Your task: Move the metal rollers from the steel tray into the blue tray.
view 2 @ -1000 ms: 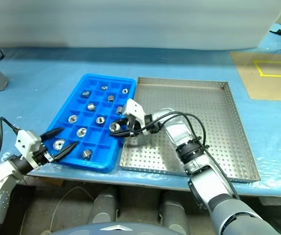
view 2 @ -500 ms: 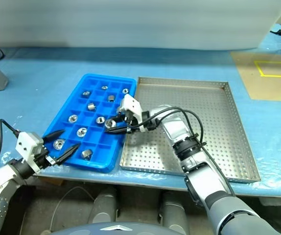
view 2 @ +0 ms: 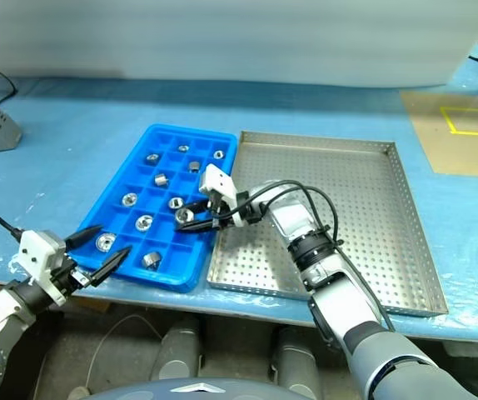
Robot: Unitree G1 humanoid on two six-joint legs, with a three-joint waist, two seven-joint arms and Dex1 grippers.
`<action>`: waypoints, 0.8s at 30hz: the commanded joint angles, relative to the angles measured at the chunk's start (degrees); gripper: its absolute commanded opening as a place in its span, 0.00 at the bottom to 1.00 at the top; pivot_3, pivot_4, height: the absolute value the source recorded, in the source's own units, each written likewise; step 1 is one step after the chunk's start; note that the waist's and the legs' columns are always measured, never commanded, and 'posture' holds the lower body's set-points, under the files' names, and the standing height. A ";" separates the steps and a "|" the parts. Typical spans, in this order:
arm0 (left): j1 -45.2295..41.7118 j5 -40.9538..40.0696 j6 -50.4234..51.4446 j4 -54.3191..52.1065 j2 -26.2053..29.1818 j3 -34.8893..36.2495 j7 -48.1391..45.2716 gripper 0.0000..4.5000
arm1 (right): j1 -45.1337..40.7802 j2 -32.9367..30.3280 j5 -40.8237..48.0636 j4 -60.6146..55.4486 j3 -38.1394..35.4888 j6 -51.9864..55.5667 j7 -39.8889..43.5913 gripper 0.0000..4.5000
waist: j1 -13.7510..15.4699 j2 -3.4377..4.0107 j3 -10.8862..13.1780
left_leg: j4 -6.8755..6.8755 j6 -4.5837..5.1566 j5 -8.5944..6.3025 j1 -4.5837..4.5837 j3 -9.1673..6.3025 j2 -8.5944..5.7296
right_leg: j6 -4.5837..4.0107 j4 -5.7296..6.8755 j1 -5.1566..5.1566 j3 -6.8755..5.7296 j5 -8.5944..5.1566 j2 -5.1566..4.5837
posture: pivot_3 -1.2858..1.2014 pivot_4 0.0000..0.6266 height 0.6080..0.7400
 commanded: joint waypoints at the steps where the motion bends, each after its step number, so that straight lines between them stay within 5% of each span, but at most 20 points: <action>1: -0.12 0.16 -2.22 0.27 -0.15 1.34 -0.24 0.94 | -1.17 0.57 0.50 -0.87 -0.22 -0.63 0.57 0.58 | 0.01 0.00 0.00 | 0.00 0.00 0.00 0.00 0.00 -0.01 | 0.00 0.00 0.00 0.00 0.00 0.00 | 0.67 0.24 1.00; 4: -0.58 0.42 -2.81 1.08 -0.17 0.79 -0.31 0.94 | -1.28 0.57 0.37 -0.74 -0.47 -0.99 0.39 0.81 | 0.04 0.00 0.00 | 0.00 0.00 0.00 0.00 0.00 0.00 | 0.00 0.00 0.00 0.00 0.00 0.00 | 0.67 0.24 1.00; 24: -32.87 5.05 -4.96 24.26 -1.78 -16.61 -9.17 0.94 | 0.42 -4.16 1.30 -7.46 -10.76 3.61 -15.33 0.81 | -2.60 -0.04 -0.05 | 0.20 -0.13 0.11 0.03 0.05 -0.02 | -0.39 0.25 0.00 0.04 0.26 0.02 | 0.51 0.24 1.00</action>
